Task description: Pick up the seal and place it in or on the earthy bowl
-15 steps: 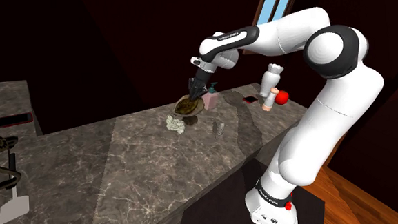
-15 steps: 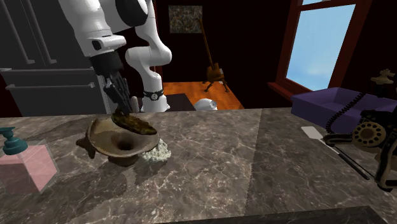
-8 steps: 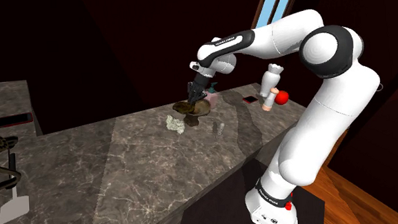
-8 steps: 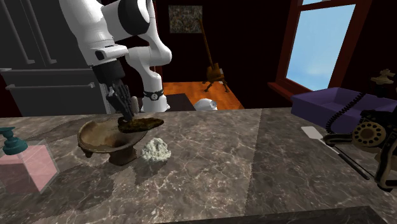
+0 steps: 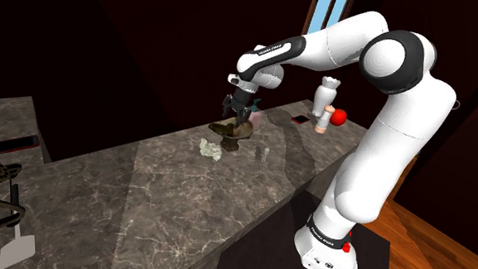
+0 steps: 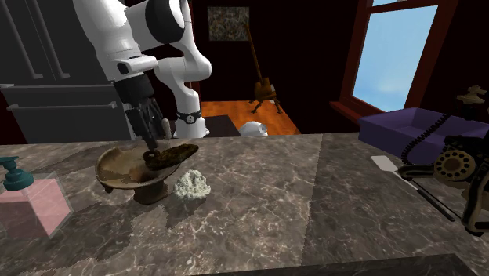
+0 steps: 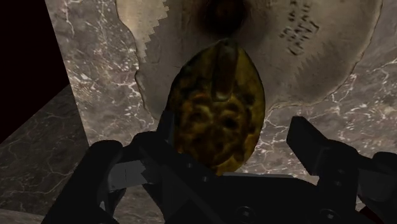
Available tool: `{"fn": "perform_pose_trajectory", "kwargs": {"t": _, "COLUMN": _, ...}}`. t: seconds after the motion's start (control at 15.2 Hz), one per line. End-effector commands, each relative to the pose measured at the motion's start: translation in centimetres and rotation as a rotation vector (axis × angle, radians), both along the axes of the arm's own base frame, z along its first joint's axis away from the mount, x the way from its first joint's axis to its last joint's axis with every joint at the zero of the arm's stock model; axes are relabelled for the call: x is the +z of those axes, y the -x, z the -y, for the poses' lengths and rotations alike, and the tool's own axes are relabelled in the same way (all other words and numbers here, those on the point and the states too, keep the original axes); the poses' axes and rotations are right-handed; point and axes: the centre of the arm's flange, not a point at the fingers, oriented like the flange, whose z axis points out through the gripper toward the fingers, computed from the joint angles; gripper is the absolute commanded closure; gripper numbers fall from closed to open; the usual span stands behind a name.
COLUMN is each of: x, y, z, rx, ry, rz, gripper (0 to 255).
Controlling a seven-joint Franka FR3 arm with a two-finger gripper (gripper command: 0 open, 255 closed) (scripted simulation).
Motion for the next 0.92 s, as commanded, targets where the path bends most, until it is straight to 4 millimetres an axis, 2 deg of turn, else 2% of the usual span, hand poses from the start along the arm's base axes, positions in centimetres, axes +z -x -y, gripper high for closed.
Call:
{"fn": "perform_pose_trajectory", "kwargs": {"t": 0.0, "x": 0.0, "y": 0.0, "z": 0.0, "rx": 0.0, "ry": 0.0, "rz": 0.0, "gripper": 0}}
{"fn": "perform_pose_trajectory", "kwargs": {"t": 0.07, "x": 0.0, "y": 0.0, "z": 0.0, "rx": 0.0, "ry": 0.0, "rz": 0.0, "gripper": 0}}
{"fn": "perform_pose_trajectory", "kwargs": {"t": 0.33, "x": 4.8, "y": 0.7, "z": 1.1, "rx": 0.0, "ry": 0.0, "rz": 0.0, "gripper": 0}}
{"fn": "perform_pose_trajectory", "kwargs": {"t": 0.86, "x": 4.8, "y": 0.7, "z": 1.1, "rx": 0.0, "ry": 0.0, "rz": 0.0, "gripper": 0}}
